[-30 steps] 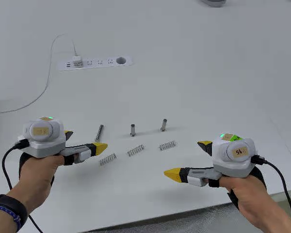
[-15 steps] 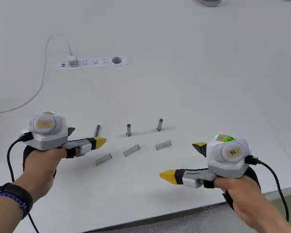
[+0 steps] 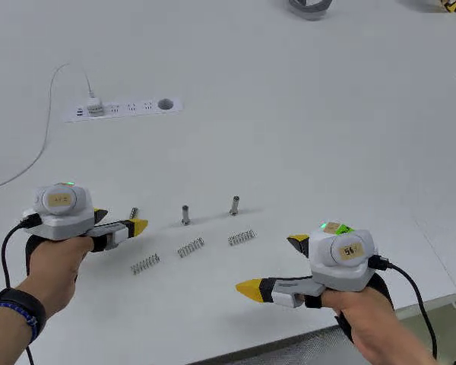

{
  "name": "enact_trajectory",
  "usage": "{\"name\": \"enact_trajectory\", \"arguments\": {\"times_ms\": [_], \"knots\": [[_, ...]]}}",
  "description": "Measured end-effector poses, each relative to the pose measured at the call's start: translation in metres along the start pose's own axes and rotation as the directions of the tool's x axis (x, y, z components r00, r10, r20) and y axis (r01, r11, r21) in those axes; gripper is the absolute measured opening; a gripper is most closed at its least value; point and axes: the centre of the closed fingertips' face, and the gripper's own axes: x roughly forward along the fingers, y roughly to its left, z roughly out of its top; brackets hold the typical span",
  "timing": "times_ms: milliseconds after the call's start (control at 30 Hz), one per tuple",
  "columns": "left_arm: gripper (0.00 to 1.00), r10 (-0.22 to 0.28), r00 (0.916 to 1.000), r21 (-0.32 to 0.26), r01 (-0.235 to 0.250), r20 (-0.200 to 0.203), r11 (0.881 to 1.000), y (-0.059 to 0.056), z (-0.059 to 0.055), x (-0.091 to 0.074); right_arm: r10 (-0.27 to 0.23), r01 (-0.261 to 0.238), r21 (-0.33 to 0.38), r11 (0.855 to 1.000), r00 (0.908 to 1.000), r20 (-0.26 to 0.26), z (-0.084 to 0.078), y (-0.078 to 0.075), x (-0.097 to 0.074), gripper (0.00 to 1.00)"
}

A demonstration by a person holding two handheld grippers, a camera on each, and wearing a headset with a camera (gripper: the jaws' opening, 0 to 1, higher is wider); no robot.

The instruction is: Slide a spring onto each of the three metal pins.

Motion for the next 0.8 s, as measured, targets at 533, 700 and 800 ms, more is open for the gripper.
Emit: {"name": "enact_trajectory", "arguments": {"times_ms": [533,700,800], "knots": [[0.37,0.020,0.9996,-0.011,-0.021,-0.018,1.000,0.001,-0.001,0.021,0.005,-0.004,0.026,1.000,1.0000,-0.007,-0.005,0.001,0.002,0.88],[0.31,0.011,0.9997,-0.012,-0.011,-0.021,1.000,-0.002,0.001,0.029,0.006,-0.005,0.031,1.000,0.9999,-0.011,-0.008,0.001,0.002,0.88],[0.30,0.008,0.9996,-0.008,-0.008,-0.028,1.000,-0.004,0.000,0.032,0.005,-0.004,0.036,0.999,0.9999,-0.012,-0.009,0.000,0.002,0.87]]}}
